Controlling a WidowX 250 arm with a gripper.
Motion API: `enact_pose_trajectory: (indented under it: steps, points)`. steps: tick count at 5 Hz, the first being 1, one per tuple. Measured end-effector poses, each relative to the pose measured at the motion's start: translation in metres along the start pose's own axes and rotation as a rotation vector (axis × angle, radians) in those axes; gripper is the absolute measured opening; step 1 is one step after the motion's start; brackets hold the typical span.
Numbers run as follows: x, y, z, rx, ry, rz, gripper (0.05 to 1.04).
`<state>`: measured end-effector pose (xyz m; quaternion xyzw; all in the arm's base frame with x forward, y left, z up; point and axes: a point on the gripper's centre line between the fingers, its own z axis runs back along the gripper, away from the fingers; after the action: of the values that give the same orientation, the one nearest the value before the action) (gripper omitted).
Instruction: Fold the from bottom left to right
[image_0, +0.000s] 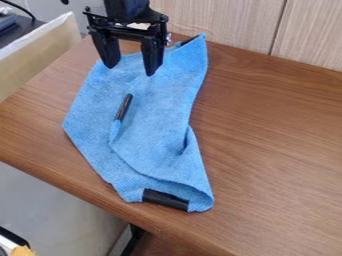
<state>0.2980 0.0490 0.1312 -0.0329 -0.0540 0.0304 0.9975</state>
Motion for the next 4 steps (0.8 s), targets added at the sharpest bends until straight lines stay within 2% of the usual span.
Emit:
enact_pose_trajectory:
  steps: [1, 2, 3, 4]
  points:
    - [-0.005, 0.0, -0.011, -0.005, 0.036, 0.014, 1.001]
    - [-0.023, -0.006, -0.02, -0.005, 0.067, 0.046, 1.001]
    - [-0.034, 0.013, -0.015, -0.023, 0.062, 0.09, 1.001]
    - [-0.046, 0.047, -0.015, -0.019, 0.065, 0.175, 1.001]
